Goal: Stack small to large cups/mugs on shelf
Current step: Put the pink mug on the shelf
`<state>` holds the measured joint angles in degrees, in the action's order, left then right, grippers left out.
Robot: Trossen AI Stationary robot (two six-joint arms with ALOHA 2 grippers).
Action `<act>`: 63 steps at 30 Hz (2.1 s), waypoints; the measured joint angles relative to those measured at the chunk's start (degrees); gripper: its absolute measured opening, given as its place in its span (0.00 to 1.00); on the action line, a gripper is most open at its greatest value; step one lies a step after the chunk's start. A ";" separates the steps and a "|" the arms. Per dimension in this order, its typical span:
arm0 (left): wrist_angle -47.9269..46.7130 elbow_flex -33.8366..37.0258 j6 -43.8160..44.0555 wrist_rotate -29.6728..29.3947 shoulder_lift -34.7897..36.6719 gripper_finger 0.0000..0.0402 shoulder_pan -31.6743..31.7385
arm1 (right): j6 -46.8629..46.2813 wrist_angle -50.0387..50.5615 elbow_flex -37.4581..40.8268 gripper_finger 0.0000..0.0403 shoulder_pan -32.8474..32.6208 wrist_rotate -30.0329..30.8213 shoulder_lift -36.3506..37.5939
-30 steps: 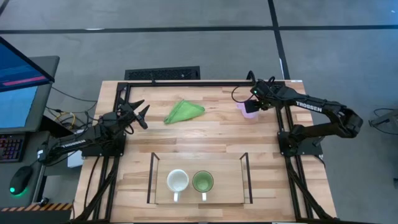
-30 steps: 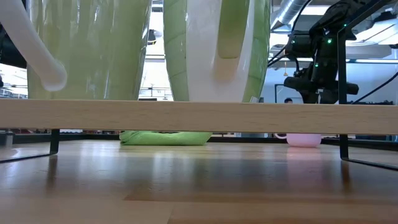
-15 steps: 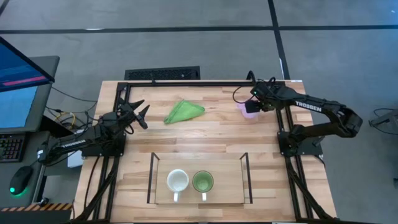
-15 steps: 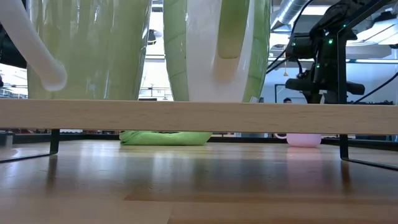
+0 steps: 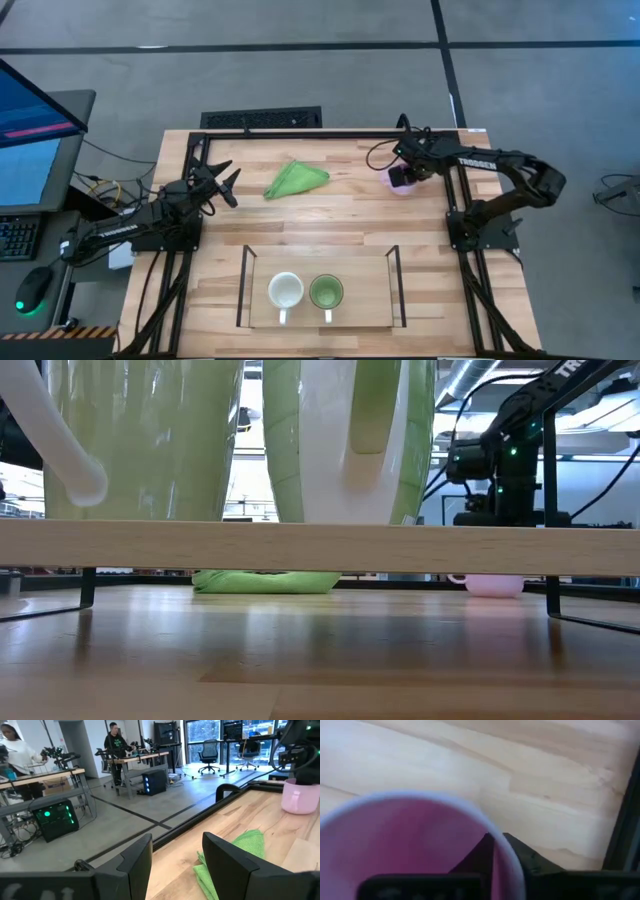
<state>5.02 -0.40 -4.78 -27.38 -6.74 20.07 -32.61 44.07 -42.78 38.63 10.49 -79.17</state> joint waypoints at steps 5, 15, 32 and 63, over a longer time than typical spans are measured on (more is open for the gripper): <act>0.00 0.00 -0.11 0.00 0.00 0.42 -0.02 | 6.40 -0.71 -0.15 0.04 0.00 -0.23 2.18; 0.02 0.00 -0.09 0.00 0.00 0.42 0.00 | 20.83 0.88 -3.04 0.04 -1.49 -3.13 3.35; 0.01 0.00 -0.11 0.00 0.00 0.42 0.00 | 27.79 12.21 -19.18 0.04 -14.05 -2.96 3.31; 0.01 0.00 -0.07 0.00 0.00 0.42 -0.02 | 28.60 38.02 -55.13 0.04 -49.09 -6.46 -21.15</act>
<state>5.03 -0.40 -4.84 -27.38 -6.74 20.05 -4.02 82.09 -97.91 -10.46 4.03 -100.32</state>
